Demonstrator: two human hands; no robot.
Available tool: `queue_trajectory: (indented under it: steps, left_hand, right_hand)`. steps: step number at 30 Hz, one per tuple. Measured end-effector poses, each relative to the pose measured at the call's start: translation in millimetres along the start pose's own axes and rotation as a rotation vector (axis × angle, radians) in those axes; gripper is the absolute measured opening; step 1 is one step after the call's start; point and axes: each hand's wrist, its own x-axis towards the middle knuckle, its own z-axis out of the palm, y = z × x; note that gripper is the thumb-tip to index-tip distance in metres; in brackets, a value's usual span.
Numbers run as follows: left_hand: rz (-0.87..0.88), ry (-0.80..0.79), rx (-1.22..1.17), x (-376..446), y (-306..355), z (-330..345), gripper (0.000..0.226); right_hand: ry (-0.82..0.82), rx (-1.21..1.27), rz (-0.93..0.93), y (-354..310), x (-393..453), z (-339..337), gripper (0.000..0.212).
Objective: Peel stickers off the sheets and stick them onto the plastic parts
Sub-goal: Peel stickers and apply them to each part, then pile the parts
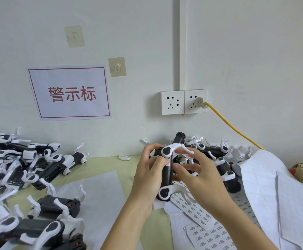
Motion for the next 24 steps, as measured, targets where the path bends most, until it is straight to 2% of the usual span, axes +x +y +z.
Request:
queue_trajectory:
  steps: [5,9,12,16,24]
  left_hand:
    - [-0.043,-0.008,-0.062,-0.2,0.3,2.1,0.023]
    - [-0.060,-0.020,-0.125,0.0,1.4,3.8,0.031]
    - [-0.051,-0.059,-0.161,-0.7,0.9,5.0,0.030]
    - [-0.039,-0.092,-0.174,-1.5,0.4,4.2,0.034]
    - [-0.015,-0.074,-0.156,-3.0,0.5,3.8,0.034]
  right_hand:
    - [-0.009,0.067,0.002,0.5,-0.3,0.1,0.028]
    - [-0.040,0.139,-0.014,-3.6,0.2,1.7,0.018]
    - [0.002,0.154,0.008,-3.2,1.3,3.0,0.010]
    - [0.032,0.172,0.033,-2.1,1.9,4.4,0.008]
    - [-0.029,0.218,0.074,-2.4,1.7,0.5,0.009]
